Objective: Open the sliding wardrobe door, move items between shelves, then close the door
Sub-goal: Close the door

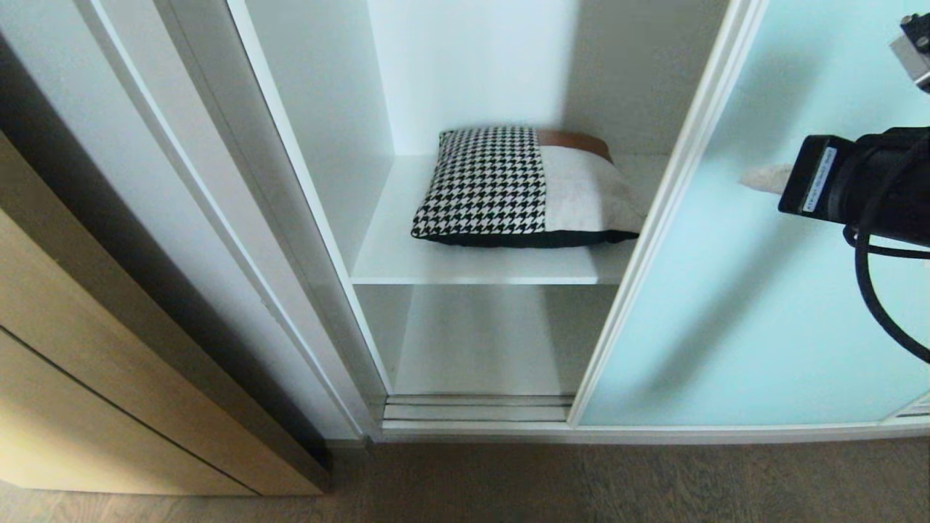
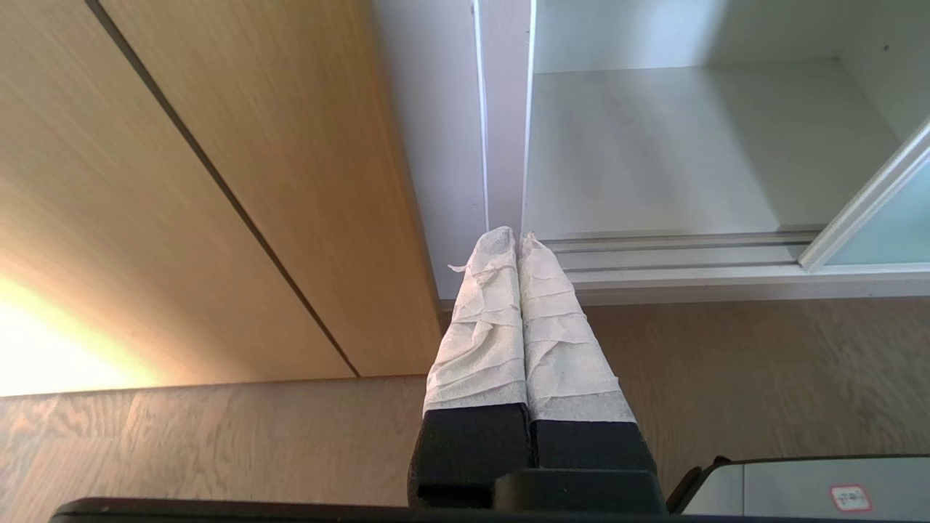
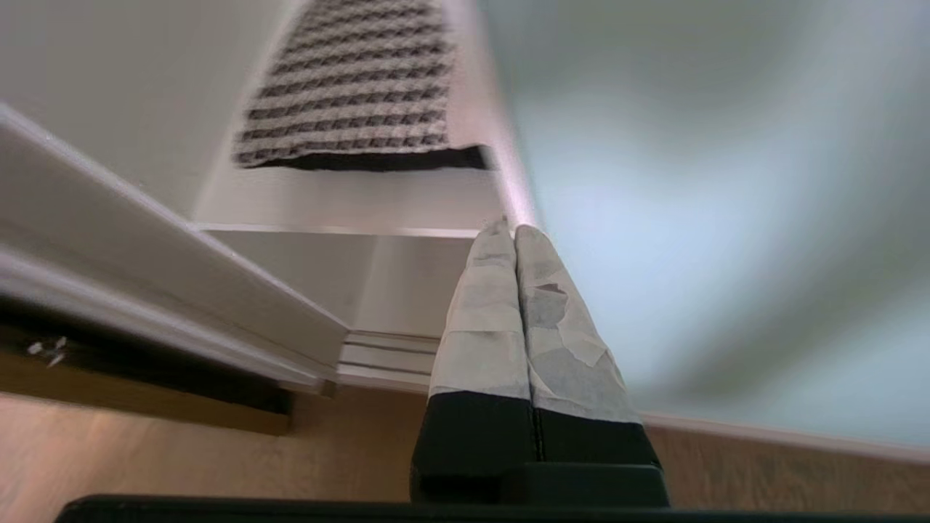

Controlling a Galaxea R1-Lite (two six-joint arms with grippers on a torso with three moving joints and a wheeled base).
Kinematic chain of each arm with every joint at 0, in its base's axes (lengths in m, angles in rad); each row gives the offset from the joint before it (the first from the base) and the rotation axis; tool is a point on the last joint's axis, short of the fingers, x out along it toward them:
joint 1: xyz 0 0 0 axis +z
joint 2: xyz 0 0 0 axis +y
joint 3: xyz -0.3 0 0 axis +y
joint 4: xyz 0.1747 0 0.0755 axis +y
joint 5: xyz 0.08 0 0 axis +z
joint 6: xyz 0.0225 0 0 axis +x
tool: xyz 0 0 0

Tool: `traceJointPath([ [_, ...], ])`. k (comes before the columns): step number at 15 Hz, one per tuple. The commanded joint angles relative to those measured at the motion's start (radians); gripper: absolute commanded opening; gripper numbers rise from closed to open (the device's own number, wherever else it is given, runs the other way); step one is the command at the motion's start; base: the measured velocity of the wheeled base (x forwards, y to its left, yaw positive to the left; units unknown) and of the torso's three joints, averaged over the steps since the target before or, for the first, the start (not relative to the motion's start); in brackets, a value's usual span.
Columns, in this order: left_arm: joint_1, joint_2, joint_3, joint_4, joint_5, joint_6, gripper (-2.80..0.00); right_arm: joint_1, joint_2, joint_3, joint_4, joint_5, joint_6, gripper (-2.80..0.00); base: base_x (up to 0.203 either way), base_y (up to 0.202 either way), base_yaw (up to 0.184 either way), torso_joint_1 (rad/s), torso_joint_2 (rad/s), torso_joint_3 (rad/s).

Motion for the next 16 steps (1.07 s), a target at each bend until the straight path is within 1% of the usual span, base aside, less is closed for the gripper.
traceJointPath([
  [1, 0.001, 0.001, 0.002, 0.000, 0.000, 0.000, -2.80, -0.016, 0.049, -0.008, -0.002, 0.000, 0.019, -2.80, 0.000, 0.000, 0.000, 0.000, 0.00, 0.000],
  [3, 0.000, 0.001, 0.002, 0.000, 0.000, 0.000, -2.80, -0.016, 0.078, -0.014, -0.016, -0.002, 0.025, -2.80, 0.000, 0.000, 0.000, 0.000, 0.00, 0.000],
  [5, 0.001, 0.001, 0.002, -0.001, 0.000, 0.000, -2.80, -0.016, 0.106, -0.014, -0.057, -0.004, 0.030, -2.80, 0.000, 0.000, 0.000, 0.000, 0.00, 0.000],
  [16, 0.001, 0.001, 0.002, -0.001, 0.000, 0.000, -2.80, -0.018, 0.194, -0.088, -0.063, -0.016, 0.028, -2.80, 0.000, 0.000, 0.000, 0.000, 0.00, 0.000],
])
